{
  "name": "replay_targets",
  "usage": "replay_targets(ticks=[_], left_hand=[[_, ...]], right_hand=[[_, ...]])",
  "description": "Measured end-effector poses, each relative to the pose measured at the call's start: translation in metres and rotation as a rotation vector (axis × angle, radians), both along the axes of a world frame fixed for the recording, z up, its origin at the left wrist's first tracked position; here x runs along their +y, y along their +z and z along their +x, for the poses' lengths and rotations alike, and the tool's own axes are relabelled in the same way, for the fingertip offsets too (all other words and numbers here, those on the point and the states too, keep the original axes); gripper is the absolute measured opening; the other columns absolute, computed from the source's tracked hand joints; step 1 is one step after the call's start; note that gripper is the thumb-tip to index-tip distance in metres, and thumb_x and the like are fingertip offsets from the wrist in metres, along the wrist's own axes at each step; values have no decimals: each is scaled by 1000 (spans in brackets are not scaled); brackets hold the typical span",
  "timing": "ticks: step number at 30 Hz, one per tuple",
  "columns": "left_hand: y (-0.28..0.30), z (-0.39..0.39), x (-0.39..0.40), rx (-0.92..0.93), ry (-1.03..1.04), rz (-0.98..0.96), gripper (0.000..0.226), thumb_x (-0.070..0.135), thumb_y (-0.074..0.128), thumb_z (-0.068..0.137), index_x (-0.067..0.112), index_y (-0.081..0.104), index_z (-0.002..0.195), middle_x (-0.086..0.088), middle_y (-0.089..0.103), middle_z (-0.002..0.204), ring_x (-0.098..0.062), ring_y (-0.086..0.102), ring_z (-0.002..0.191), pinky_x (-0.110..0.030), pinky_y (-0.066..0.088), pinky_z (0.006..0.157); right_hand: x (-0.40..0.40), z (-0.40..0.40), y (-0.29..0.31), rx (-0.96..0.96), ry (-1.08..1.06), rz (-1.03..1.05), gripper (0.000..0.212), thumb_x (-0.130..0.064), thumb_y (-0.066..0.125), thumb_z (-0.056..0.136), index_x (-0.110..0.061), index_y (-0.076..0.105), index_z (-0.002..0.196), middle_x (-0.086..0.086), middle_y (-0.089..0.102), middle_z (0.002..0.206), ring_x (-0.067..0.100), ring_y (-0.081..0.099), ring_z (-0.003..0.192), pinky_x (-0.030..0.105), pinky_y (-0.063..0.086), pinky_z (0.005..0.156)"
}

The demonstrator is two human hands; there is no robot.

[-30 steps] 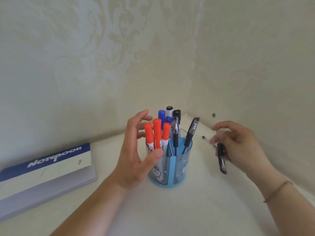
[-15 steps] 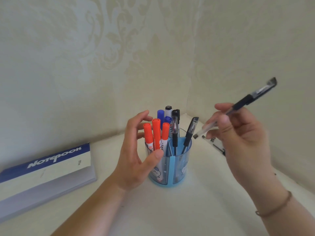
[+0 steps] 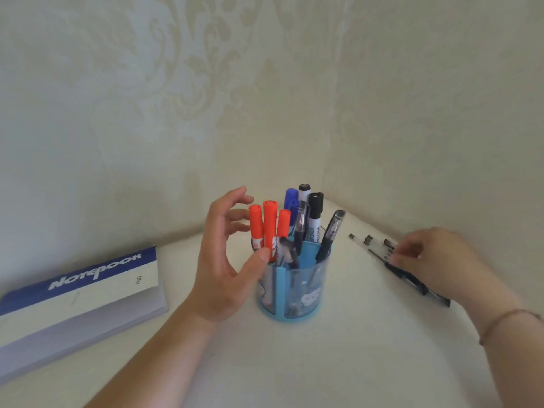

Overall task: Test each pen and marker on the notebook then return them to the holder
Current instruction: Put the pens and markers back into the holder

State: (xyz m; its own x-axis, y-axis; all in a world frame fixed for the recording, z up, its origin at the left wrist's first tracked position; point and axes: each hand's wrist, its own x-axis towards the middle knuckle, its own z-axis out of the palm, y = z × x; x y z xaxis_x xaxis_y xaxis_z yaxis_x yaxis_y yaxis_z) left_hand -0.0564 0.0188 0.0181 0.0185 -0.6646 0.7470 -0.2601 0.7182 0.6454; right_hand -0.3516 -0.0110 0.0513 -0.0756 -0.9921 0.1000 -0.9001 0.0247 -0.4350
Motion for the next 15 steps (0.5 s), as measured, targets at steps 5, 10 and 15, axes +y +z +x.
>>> replay_targets(ticks=[5,10,15], left_hand=[[-2,-3,2,-23,-38,58,69,26,63,75,19,36,139,-11,50,137,-34,54,118,-49,48,93],[-2,-2,2,-33,-40,67,74,28,65,74,19,34,140,-11,49,139,-33,53,120,-49,48,93],[-2,-1,2,-65,-48,54,79,30,67,73,19,31,143,-6,47,139,-33,51,123,-39,46,96]], right_hand=[[-13,-7,-18,111,-78,172,22,-40,82,65,-23,67,65,-8,64,52,13,63,59,30,54,60],[-11,0,-17,107,-33,-43,16,-36,64,85,-25,61,72,-8,62,67,16,58,65,29,48,61],[17,20,21,-785,137,-528,10,-29,66,88,-22,66,81,2,53,61,24,45,52,30,40,54]])
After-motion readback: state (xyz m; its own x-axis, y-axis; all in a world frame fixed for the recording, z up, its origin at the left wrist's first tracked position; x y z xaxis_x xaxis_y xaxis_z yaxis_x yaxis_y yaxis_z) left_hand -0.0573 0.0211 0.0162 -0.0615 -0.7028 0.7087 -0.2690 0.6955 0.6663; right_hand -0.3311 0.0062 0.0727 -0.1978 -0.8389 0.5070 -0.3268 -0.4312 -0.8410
